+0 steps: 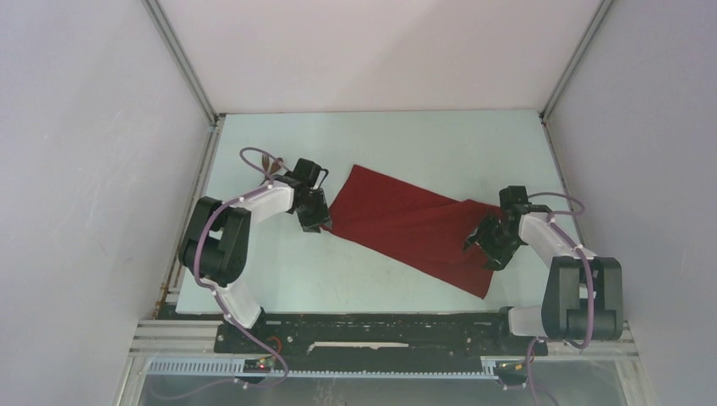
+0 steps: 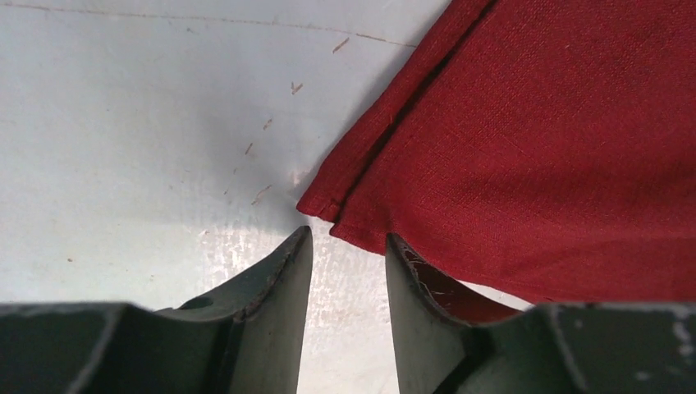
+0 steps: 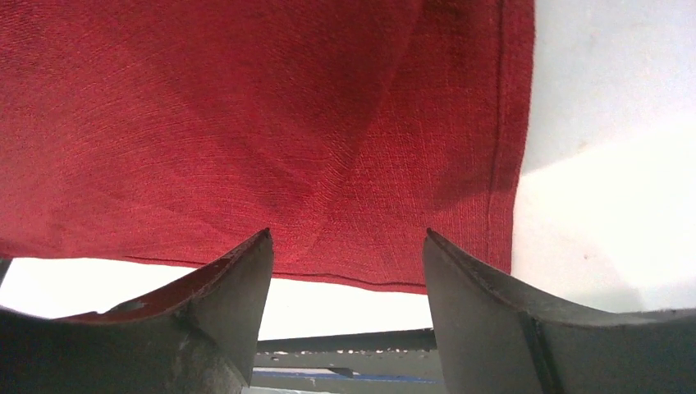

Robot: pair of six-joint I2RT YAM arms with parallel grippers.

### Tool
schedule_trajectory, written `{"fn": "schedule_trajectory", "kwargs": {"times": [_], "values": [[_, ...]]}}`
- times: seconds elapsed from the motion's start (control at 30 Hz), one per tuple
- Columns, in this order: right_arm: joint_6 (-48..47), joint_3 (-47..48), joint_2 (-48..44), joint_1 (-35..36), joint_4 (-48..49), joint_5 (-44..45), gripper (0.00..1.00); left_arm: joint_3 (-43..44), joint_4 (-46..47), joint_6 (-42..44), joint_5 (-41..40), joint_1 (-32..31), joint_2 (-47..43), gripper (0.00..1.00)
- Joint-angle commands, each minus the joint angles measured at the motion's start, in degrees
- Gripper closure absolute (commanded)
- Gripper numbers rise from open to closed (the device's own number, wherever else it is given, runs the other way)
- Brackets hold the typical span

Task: Fold the napkin into a case and place the utensils inside
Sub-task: Smooth out the rectangle-folded napkin at the center of the board.

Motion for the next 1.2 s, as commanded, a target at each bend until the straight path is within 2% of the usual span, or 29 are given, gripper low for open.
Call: {"fn": "schedule_trajectory", "kwargs": {"times": [0.0,0.27,0.37,0.47,0.57,0.6,0.67,0.77,0.83,0.87,0.9,0.93,0.97,1.0,1.03,1.1,1.17], "values": [[6.43,0.71,0.19,1.56,-1.93,2.36,0.26,0.43,0.84,-3.76,-1.13,-1.4,0.4,0.56],[11.71,-0.09,2.31,4.83,5.66,-2.01,0.35,-0.96,3.32,-6.17,1.08,-2.19,-0.2,0.67],[12.37,0.13,4.62,4.45,9.04,-4.6,0.55,-0.13,3.01,-5.77,0.87,-2.21,-0.02,0.74],[12.82,0.77,5.18,4.48,9.8,-6.15,0.8,1.12,2.31,-5.86,1.4,-2.18,-1.15,0.83],[12.32,1.84,3.93,4.49,8.81,-5.62,0.99,2.09,1.38,-5.89,1.13,-2.21,-3.42,0.87],[11.86,2.27,3.6,4.33,8.74,-5.4,1.0,2.96,1.0,-5.69,0.94,-2.2,-3.8,0.93],[11.23,3.46,3.37,3.58,9.09,-5.22,1.0,5.5,0.62,-5.61,0.83,-2.24,-3.56,1.0],[10.47,7.73,4.22,1.22,12.45,-6.79,1.0,12.96,0.65,-4.89,2.34,-2.23,-0.21,1.0],[9.01,12.73,6.21,-0.27,14.03,-4.5,1.0,20.24,-0.4,-4.04,1.67,-2.19,3.24,1.0],[7.5,16.07,8.19,-0.87,13.74,-3.62,0.97,24.26,-1.64,-3.61,1.22,-2.12,5.2,1.0],[6.08,19.71,10.52,-1.49,11.08,-2.84,0.85,28.28,-3.24,-2.8,0.96,-2.1,7.15,0.99],[4.52,23.25,12.66,-2.05,7.16,-2.75,0.73,32.66,-6.23,-2.07,0.62,-2.1,9.3,0.9],[2.91,25.59,14.34,-2.51,3.2,-2.57,0.64,36.09,-10.39,-1.44,0.6,-2.0,11.17,0.77],[1.69,26.5,14.64,-2.69,-1.1,-1.58,0.55,37.36,-12.45,-0.72,0.54,-1.97,11.99,0.59],[0.44,26.12,13.75,-2.72,-3.53,-0.37,0.43,35.91,-12.74,-0.32,0.34,-1.93,10.96,0.48],[-1.33,24.28,11.0,-2.6,-8.32,1.54,0.32,30.42,-11.52,0.39,0.24,-1.84,7.74,0.4],[-1.66,21.91,7.88,-2.83,-13.47,4.33,0.29,25.49,-11.34,1.71,-0.1,-1.83,4.74,0.37]]}}
